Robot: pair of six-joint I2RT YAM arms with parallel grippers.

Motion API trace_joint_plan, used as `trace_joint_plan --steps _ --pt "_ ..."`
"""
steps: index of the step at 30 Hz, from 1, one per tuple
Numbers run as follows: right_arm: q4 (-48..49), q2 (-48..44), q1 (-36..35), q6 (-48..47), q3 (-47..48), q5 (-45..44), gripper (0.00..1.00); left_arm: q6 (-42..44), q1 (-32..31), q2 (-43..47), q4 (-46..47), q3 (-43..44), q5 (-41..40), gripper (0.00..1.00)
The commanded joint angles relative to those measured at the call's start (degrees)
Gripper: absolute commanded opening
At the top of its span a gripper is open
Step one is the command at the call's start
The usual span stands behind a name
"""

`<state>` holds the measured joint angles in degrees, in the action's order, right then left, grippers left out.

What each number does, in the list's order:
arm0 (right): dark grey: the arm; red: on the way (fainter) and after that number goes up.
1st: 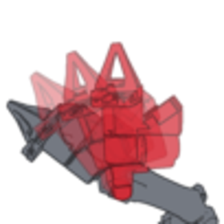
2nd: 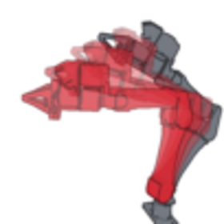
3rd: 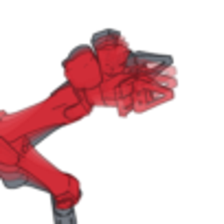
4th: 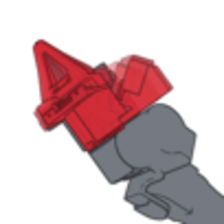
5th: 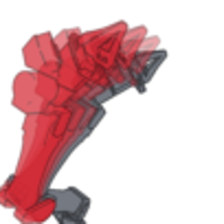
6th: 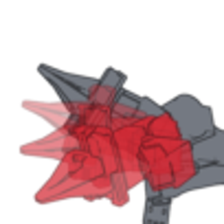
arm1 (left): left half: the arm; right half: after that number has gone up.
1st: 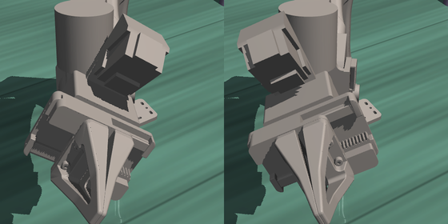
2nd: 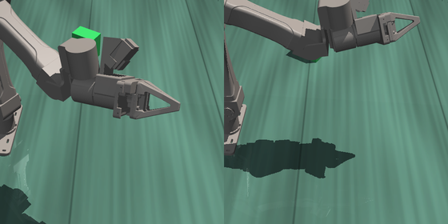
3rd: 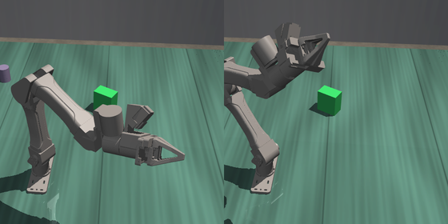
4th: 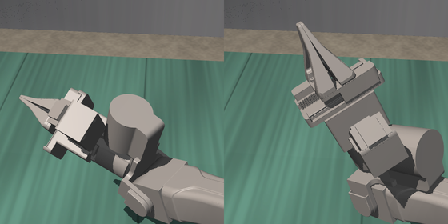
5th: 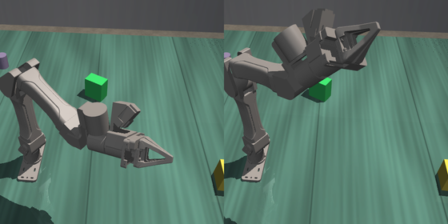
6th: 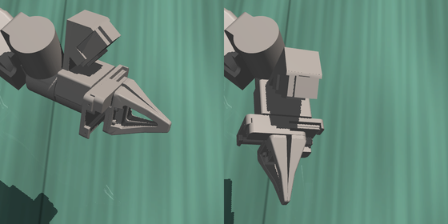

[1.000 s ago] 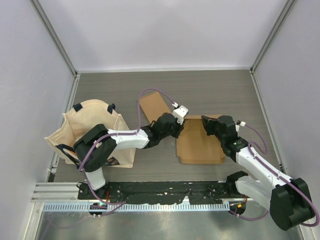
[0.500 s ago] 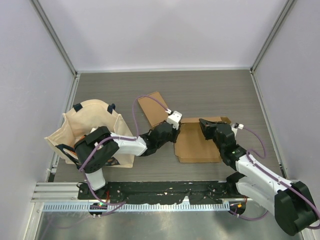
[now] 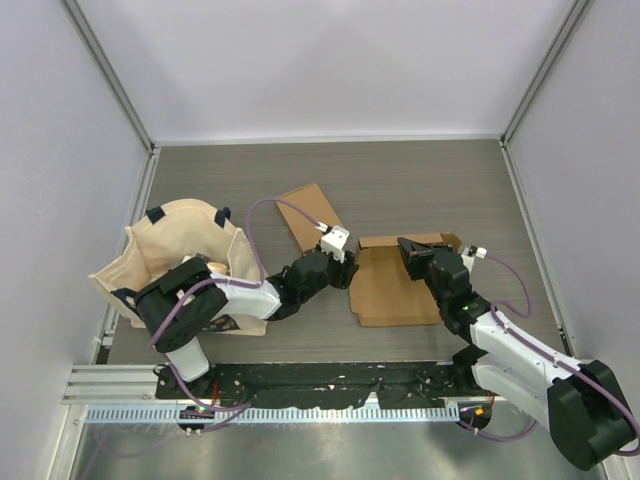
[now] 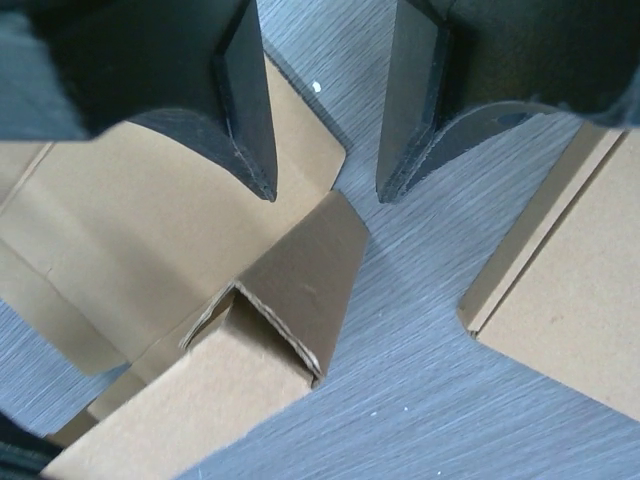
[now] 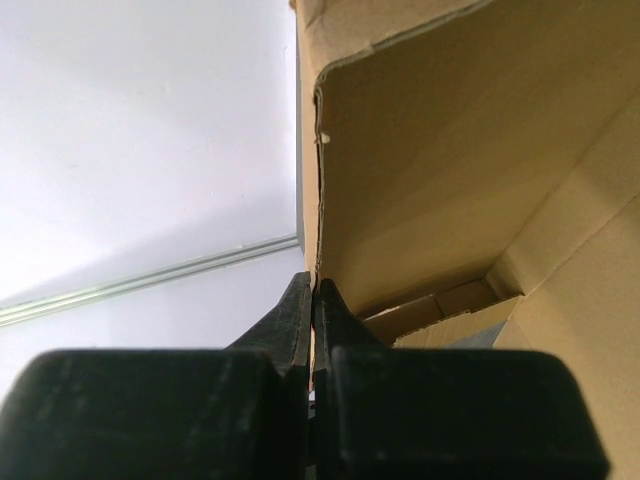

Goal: Fold the paper box

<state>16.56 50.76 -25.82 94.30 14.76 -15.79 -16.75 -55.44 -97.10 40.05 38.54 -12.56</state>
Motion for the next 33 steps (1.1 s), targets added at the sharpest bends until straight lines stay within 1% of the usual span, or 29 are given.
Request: trace_joint_plan --steps 1,7,11,12,14,15,17,18,19,24,28,30,31,32,33 --pt "-3.9 1.9 -0.4 -2.2 -2.3 -1.1 0.01 -1.2 0.8 1.1 4.4 2.3 2.1 0.50" --pt "-2.7 3.3 -0.4 -2.2 -2.4 -0.7 0.01 -1.2 0.8 -1.8 3.5 5.9 1.0 0.51" --pt "-2.8 4.0 -0.5 -1.3 -1.8 -0.6 0.01 -0.9 0.2 -3.7 3.3 7.7 -4.1 0.49" --pt "-2.7 4.2 -0.7 -0.4 -1.8 -0.3 0.01 -0.5 -0.4 -4.2 2.9 8.6 -7.5 0.46" --pt "-3.1 4.6 -1.0 0.5 -1.4 0.1 0.01 0.6 -1.3 -5.2 2.2 9.9 -10.9 0.42" --pt "-3.5 4.6 -1.4 1.6 -1.2 0.1 0.01 0.9 -1.6 -5.9 2.1 10.1 -13.9 0.37" --pt "-4.3 4.5 -1.9 2.5 -1.1 -0.2 0.01 1.7 -2.6 -6.4 2.4 10.4 -17.2 0.33" --pt "-4.6 4.3 -2.1 2.7 -1.1 -0.4 0.01 2.2 -2.9 -7.0 2.7 10.6 -18.3 0.30" --pt "-4.6 4.3 -2.6 3.4 -1.2 -0.7 0.01 2.5 -3.2 -7.5 2.9 10.8 -20.1 0.29" --pt "-4.4 4.3 -2.7 4.2 -1.4 -0.6 0.01 3.9 -3.9 -9.3 3.9 11.6 -23.3 0.26" --pt "-4.2 4.3 -3.0 4.8 -1.3 -0.5 0.01 5.2 -4.5 -10.7 4.1 12.7 -25.8 0.25" --pt "-4.1 4.3 -3.6 6.0 -1.3 -0.2 0.01 5.8 -4.9 -11.7 4.1 14.0 -29.0 0.26" --pt "-3.8 4.3 -3.9 6.5 -1.4 -0.4 0.01 5.6 -4.9 -13.2 4.0 14.5 -30.7 0.24" --pt "-3.6 4.3 -4.8 7.7 -1.7 -0.5 0.01 4.9 -5.0 -13.8 3.4 16.0 -34.9 0.21" --pt "-3.5 4.1 -5.2 8.3 -1.8 -1.1 0.01 4.0 -5.1 -14.5 0.9 17.0 -37.7 0.14"
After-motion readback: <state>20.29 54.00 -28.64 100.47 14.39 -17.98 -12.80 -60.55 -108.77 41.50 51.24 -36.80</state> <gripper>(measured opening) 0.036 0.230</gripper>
